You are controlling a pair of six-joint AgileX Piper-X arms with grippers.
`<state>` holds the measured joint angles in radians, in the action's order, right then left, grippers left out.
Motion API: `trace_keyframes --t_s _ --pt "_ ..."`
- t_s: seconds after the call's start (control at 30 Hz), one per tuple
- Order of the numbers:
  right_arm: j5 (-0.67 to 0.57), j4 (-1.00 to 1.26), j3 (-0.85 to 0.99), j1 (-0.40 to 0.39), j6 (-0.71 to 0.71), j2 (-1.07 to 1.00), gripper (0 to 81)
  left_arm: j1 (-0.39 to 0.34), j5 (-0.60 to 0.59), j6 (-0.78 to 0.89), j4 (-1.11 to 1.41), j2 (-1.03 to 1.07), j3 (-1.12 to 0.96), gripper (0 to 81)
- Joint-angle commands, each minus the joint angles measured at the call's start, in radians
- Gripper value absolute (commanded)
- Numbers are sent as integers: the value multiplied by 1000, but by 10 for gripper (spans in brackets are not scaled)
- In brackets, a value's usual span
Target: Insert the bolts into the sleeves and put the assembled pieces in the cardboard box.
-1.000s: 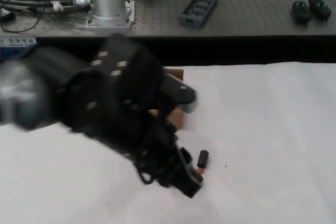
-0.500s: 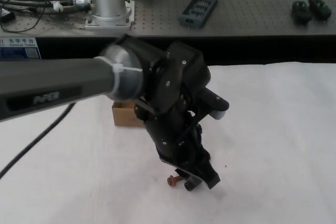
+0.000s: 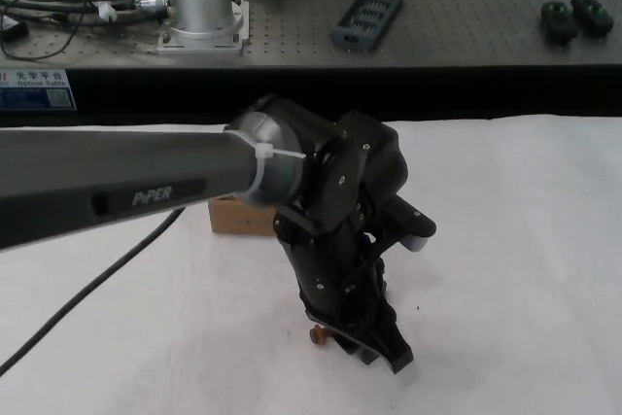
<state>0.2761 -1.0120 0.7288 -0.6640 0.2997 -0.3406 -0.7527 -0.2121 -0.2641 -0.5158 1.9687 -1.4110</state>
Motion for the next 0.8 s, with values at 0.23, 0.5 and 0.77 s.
trace_keyframes --t_s 0.23,0.5,0.77 --pt "5 -20 2 4 -9 8 38 -5 -2 -5 14 42 -8 305" --pt "5 -24 2 4 -9 8 38 -5 -2 -8 78 58 -8 305" --pt "5 -24 2 4 -9 8 38 -5 -2 -53 137 58 -8 184"
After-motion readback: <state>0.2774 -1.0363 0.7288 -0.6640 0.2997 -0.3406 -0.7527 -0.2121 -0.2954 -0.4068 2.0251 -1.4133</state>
